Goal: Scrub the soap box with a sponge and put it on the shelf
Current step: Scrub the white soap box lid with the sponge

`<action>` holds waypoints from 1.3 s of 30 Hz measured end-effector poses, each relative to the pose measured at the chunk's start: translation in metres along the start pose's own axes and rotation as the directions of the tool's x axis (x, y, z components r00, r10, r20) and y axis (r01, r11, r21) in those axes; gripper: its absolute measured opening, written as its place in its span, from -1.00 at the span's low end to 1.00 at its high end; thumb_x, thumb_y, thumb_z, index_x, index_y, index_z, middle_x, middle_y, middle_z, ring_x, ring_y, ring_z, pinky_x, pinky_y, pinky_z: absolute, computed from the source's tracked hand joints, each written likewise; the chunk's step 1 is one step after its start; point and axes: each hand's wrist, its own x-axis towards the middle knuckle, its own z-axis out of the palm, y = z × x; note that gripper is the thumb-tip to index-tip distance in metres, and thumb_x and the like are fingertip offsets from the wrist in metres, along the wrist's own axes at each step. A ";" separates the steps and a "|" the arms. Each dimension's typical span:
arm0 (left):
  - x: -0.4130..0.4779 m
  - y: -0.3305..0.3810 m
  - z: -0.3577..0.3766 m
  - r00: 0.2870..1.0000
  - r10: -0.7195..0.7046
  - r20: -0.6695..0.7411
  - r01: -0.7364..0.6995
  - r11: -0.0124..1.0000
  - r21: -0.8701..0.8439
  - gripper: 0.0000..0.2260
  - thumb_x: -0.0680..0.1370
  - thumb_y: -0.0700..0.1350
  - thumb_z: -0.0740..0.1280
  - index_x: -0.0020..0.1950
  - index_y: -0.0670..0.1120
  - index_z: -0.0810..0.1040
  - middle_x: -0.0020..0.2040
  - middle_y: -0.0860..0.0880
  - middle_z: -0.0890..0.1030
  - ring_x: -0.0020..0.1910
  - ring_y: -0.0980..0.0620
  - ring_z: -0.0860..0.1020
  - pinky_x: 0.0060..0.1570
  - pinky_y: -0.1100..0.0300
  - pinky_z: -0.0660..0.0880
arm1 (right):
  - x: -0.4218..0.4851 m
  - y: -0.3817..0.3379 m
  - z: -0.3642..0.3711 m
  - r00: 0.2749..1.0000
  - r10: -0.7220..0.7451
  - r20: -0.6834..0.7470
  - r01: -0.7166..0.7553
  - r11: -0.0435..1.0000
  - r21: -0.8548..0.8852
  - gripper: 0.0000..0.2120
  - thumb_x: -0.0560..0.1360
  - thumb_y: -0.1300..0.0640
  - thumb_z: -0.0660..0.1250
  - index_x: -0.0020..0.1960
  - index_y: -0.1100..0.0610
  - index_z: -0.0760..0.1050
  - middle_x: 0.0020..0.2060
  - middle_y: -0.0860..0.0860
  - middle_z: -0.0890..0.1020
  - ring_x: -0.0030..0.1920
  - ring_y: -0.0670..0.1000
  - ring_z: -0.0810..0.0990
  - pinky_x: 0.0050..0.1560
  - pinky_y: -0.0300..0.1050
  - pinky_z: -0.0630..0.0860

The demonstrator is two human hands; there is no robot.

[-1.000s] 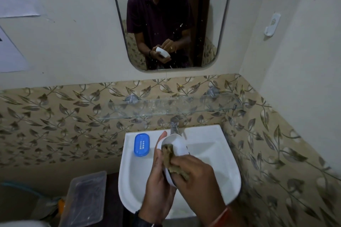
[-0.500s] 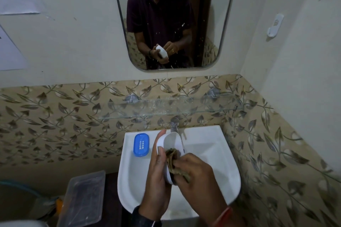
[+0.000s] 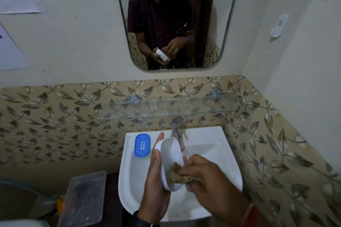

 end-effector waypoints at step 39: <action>-0.001 -0.012 0.024 0.953 -0.094 -0.287 0.050 0.986 -0.158 -0.50 0.64 0.10 0.15 0.34 -0.27 0.53 0.19 -0.33 0.64 0.18 -0.22 0.64 0.11 -0.02 0.64 | -0.012 0.033 0.068 0.834 -0.268 -0.482 0.208 0.962 -0.176 -0.59 0.68 0.11 -0.01 0.19 0.25 0.57 0.24 0.15 0.58 0.32 0.10 0.51 0.18 0.22 0.53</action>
